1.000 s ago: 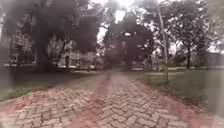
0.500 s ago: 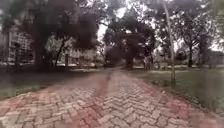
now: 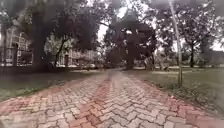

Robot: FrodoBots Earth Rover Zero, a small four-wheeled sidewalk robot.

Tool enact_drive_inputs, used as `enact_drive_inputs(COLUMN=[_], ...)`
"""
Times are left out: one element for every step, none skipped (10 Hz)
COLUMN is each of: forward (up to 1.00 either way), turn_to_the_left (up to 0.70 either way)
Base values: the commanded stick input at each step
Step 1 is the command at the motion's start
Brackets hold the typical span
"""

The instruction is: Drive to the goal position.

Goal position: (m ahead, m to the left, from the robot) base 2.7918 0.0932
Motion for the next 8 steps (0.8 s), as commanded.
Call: enact_drive_inputs(forward=[0.70,0.70,0.70,0.70,0.70,0.70,0.70,0.70], turn_to_the_left=[0.00,0.00,0.00,0.00,0.00,0.00,0.00,0.00])
